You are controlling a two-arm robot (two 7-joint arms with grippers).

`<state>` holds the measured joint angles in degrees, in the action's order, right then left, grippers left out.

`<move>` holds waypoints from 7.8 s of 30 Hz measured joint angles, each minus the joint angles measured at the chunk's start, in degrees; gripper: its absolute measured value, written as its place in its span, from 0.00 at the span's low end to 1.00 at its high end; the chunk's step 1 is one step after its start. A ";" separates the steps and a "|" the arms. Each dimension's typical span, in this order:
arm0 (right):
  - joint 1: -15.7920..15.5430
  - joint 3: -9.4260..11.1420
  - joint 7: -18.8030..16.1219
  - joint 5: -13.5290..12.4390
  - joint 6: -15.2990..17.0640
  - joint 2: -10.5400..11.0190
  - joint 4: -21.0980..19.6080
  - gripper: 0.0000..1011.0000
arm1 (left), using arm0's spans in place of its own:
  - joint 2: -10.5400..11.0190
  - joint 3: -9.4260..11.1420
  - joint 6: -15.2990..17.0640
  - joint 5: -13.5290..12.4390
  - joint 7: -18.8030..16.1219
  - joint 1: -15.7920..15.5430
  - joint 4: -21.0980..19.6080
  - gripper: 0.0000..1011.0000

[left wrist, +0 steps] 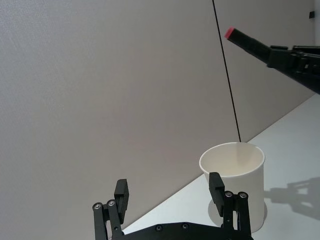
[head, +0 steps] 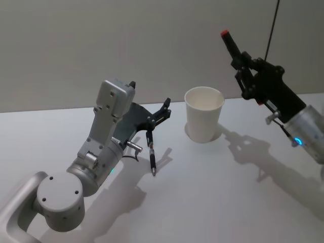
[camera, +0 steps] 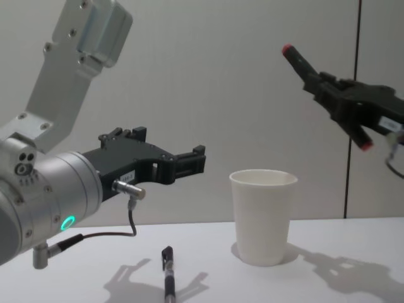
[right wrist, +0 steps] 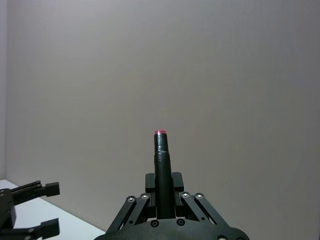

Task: Place the pen into the pen holder.

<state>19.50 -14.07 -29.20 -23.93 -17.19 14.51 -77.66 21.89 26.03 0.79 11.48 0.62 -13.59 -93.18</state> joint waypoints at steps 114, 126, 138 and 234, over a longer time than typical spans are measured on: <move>21.60 -3.99 -4.10 7.62 -22.11 -12.04 41.48 0.99 | 0.00 0.00 0.00 0.00 0.00 0.00 0.00 0.99; 13.16 -2.03 -0.33 5.40 -13.81 -8.14 26.16 0.99 | 0.00 0.00 0.00 0.00 0.00 0.00 0.00 0.99; 4.92 -0.26 3.39 2.90 -8.39 -4.27 12.73 0.99 | 0.00 0.00 0.00 0.00 0.00 0.00 0.00 0.99; -20.34 1.14 25.38 7.46 19.14 4.82 -23.57 0.99 | 2.10 -0.52 5.51 3.74 2.81 2.74 -3.73 0.99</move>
<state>-0.84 -12.94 -3.82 -16.47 1.95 19.33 -101.23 23.99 25.51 6.31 15.22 3.44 -10.85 -96.90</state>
